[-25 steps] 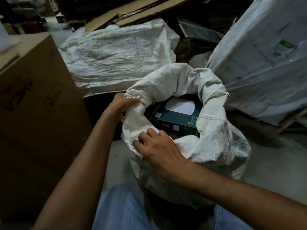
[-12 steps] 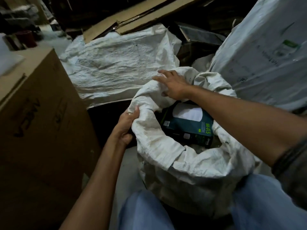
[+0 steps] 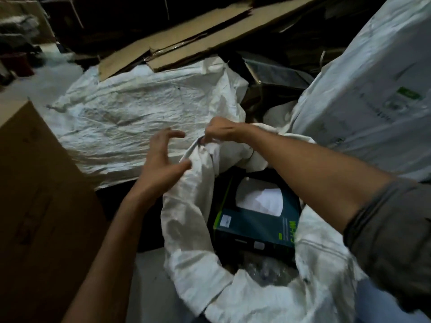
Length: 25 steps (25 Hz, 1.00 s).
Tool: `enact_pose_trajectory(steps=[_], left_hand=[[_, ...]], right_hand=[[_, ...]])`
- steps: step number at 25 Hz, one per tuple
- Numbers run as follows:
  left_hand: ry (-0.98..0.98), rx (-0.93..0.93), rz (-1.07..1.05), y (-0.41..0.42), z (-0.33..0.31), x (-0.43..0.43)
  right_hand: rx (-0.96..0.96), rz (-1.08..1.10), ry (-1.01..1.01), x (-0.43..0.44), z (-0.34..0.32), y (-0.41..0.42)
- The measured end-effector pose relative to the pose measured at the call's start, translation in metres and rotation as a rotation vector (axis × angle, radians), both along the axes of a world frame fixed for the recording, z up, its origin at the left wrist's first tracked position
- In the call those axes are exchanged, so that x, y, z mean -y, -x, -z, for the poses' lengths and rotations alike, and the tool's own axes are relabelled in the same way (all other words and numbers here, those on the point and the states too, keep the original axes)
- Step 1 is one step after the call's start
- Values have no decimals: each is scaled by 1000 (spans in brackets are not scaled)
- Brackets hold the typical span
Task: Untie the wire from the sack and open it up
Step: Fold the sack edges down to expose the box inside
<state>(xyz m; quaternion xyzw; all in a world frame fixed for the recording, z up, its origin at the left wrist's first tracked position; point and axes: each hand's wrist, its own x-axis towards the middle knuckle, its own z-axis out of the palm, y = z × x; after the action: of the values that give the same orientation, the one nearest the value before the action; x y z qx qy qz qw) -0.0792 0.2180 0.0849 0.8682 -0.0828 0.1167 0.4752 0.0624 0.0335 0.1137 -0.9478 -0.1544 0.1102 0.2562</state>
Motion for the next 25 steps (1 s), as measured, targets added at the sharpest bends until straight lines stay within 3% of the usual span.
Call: enact_pose_trajectory(steps=[4, 7, 9, 11, 14, 15, 16, 19, 21, 25], left_hand=[[-619, -95, -99, -62, 39, 43], [-705, -103, -204, -93, 73, 13], [-605, -120, -149, -111, 85, -1], [-360, -127, -97, -119, 91, 2], [298, -300, 5, -125, 85, -13], [354, -329, 51, -130, 84, -24], [295, -318, 58, -136, 82, -32], [-290, -90, -33, -148, 68, -13], [-480, -1, 34, -159, 53, 30], [-539, -64, 43, -198, 51, 66]], right_hand=[[111, -98, 50, -21, -7, -48], [119, -102, 212, 22, -3, -61], [71, -72, 410, 57, 14, -64], [77, -56, 459, 75, 39, -65], [82, -50, 207, 76, 51, -80], [12, -30, 96, 75, 48, -85], [-67, -15, 6, 72, 41, -87], [-408, 47, -155, 61, 27, -97], [-524, 22, -177, 56, 21, -101], [-177, 44, 12, 90, 11, -92]])
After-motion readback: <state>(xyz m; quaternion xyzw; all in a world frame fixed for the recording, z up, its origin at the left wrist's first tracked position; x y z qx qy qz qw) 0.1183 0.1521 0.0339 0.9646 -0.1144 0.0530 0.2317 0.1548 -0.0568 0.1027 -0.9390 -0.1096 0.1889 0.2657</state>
